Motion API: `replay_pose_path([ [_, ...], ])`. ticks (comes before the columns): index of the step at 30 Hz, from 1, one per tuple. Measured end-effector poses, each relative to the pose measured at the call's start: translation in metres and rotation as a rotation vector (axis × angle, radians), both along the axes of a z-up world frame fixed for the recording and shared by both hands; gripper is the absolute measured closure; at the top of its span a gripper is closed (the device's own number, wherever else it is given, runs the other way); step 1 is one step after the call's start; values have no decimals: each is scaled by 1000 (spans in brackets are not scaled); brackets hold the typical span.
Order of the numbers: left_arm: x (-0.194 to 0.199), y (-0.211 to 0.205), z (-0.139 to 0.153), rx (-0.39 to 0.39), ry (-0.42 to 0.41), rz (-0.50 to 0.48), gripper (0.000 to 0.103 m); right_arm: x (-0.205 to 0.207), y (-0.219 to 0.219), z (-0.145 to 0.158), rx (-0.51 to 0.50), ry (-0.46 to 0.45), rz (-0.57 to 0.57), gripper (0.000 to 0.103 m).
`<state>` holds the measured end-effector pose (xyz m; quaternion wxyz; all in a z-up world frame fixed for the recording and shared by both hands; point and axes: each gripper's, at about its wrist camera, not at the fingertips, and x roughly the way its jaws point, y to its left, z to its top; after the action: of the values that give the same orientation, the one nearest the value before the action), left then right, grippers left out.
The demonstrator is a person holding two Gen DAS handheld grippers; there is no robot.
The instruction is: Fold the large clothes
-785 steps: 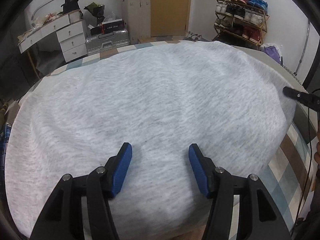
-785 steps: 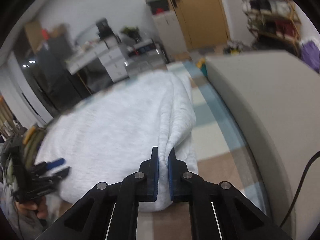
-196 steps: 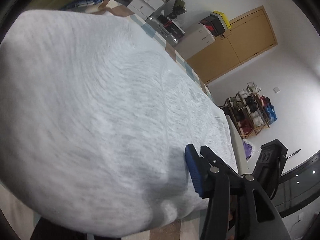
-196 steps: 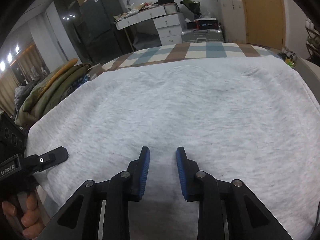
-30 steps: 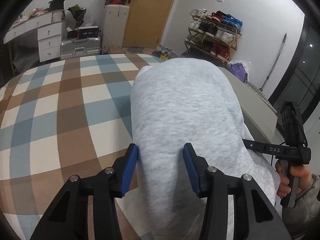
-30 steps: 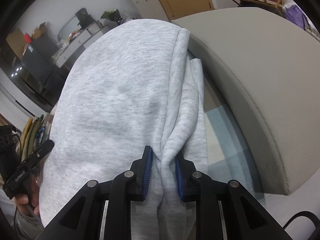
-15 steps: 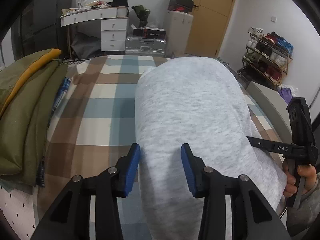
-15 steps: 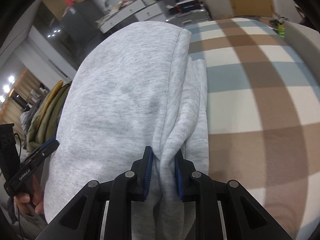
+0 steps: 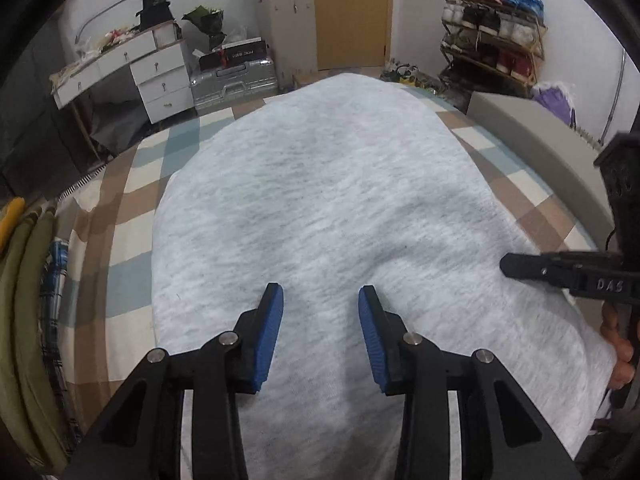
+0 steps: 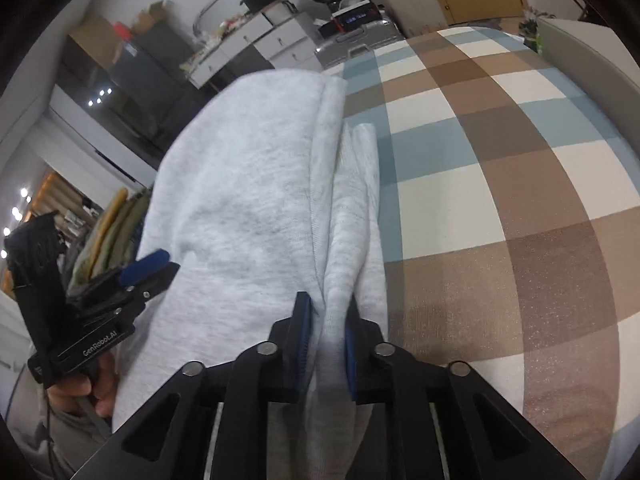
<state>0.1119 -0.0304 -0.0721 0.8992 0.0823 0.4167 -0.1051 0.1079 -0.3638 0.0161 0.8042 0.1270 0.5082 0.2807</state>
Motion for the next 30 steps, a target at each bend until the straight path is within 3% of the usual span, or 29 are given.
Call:
replay_pose_path([
  [4, -3, -11, -6, 100, -34, 11, 69, -10, 0, 35, -110, -132, 11, 77],
  [8, -6, 0, -4, 50, -41, 13, 70, -9, 13, 71, -73, -241, 85, 68],
  [12, -6, -2, 1, 32, -48, 10, 70, 9, 61, 73, -19, -261, 232, 68],
  [14, -7, 5, 3, -25, -42, 6, 71, 23, 88, 58, 0, -208, 297, 68],
  [16, -7, 19, 5, -136, -23, -5, 71, 32, 110, 35, -43, -183, 354, 69],
  [17, -6, 28, 5, -208, -5, -9, 71, 33, 116, 22, -84, -195, 352, 70],
  [19, -6, 47, 4, -356, 25, -12, 71, 36, 113, 10, -66, -226, 358, 70],
  [21, -10, 57, 6, -421, 34, 5, 74, 32, 106, 16, -161, -267, 300, 71],
  [23, -20, 54, 10, -394, 26, 10, 74, 24, 96, 17, -311, -326, 236, 71],
  [24, -27, 49, 14, -352, 19, 13, 74, 21, 90, 17, -319, -314, 230, 71],
  [27, -49, 31, 24, -240, 3, -16, 73, 0, 75, 37, -305, -329, 235, 66],
  [30, -57, 25, 17, -189, 14, -49, 67, -15, 75, 55, -170, -314, 259, 52],
])
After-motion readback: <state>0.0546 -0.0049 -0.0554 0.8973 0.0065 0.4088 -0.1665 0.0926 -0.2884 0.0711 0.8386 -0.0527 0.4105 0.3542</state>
